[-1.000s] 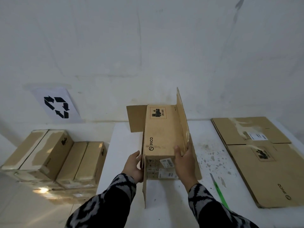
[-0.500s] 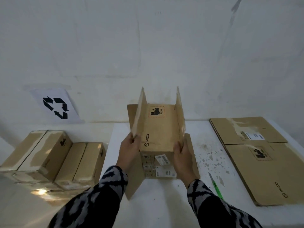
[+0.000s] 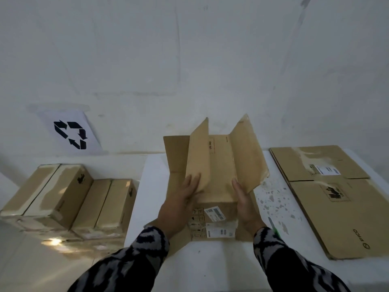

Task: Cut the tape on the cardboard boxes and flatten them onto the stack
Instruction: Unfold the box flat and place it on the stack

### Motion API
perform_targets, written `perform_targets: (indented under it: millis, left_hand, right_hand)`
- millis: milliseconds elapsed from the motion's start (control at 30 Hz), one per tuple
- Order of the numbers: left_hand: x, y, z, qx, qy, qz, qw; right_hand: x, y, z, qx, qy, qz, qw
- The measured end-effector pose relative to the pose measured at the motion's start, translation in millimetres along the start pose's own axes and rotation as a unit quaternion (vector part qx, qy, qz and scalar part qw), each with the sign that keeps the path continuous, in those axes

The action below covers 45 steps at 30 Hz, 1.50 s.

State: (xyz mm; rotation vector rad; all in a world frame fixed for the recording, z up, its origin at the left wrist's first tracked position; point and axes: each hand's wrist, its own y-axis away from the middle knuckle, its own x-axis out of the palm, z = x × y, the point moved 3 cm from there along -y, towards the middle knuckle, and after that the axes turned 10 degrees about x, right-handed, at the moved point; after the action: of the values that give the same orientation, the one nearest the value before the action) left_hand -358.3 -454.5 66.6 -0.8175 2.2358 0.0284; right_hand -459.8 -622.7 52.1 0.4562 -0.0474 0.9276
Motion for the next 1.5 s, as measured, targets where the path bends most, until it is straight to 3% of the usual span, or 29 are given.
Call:
perform_targets:
  millis: [67,133,200,233,333,500,567,667,833,933,967,1000,1067,1100,1133,1200,1367,1433,1500]
  left_hand:
    - [7.0,-1.5,0.0,0.015,-0.090,0.053,0.994]
    - [9.5,-5.7,-0.1,0.017,-0.115,0.062,0.991]
    - [11.0,-7.3,1.8,0.017,-0.132,0.072,0.988]
    - [11.1,-7.3,4.1,0.015,-0.143,0.079,0.987]
    - [9.3,-5.6,11.4,0.026,-0.157,0.086,0.984]
    - [6.1,-11.5,16.1,0.037,-0.175,0.083,0.980]
    - [2.4,-11.1,18.0,0.032,-0.181,0.077,0.980]
    - [0.3,-11.4,20.1,0.031,-0.183,0.075,0.980]
    - [10.0,-16.4,19.9,0.037,-0.202,0.073,0.976]
    - [8.1,-18.3,23.0,0.037,-0.202,0.064,0.976]
    - [8.0,-17.8,22.5,0.038,-0.200,0.067,0.977]
    - [9.4,-17.6,21.8,0.038,-0.199,0.072,0.977]
    - [13.0,-17.3,20.1,0.040,-0.202,0.076,0.976]
    - [13.3,-17.6,20.0,0.037,-0.203,0.073,0.976]
    - [12.4,-18.0,21.0,0.031,-0.202,0.070,0.976]
    - [9.2,-19.6,24.6,0.023,-0.201,0.071,0.977]
    - [8.3,-20.0,24.7,0.032,-0.193,0.084,0.977]
    - [9.9,-18.1,23.2,0.024,-0.183,0.078,0.980]
    - [11.3,-16.5,18.6,0.009,-0.161,0.060,0.985]
  right_hand:
    - [-0.2,-0.8,0.0,-0.014,0.119,-0.071,0.990]
    - [0.6,-2.0,3.4,-0.061,0.285,-0.123,0.949]
    - [-2.5,-8.6,5.3,-0.099,0.397,-0.101,0.907]
    - [-4.0,-11.0,7.8,-0.100,0.412,-0.063,0.904]
    - [-5.0,-12.6,9.0,-0.072,0.281,0.090,0.953]
    - [0.5,-15.5,11.0,-0.091,0.138,0.106,0.980]
    - [5.0,-16.1,11.1,-0.032,-0.042,0.128,0.990]
    - [-4.6,-18.3,8.1,-0.001,-0.253,0.145,0.957]
    - [-36.5,-15.0,-1.1,-0.041,-0.412,0.136,0.900]
    - [-61.0,-19.1,-13.2,-0.023,-0.486,0.064,0.871]
    - [-60.2,-24.5,-16.5,0.000,-0.468,0.038,0.883]
    - [-55.5,-29.7,-16.9,0.029,-0.390,0.014,0.920]
    - [-35.1,-33.9,-9.5,0.081,-0.177,-0.037,0.980]
    - [-24.6,-35.4,-6.3,0.116,-0.093,-0.054,0.987]
    - [-16.1,-34.5,-3.0,0.152,-0.042,-0.071,0.985]
    - [-8.1,-37.7,-3.1,0.191,-0.070,-0.112,0.973]
    - [-1.0,-39.3,-6.8,0.083,-0.239,-0.112,0.961]
    - [1.0,-47.8,-1.2,0.083,-0.079,-0.048,0.992]
    - [1.8,-51.8,12.7,0.073,0.105,-0.006,0.992]
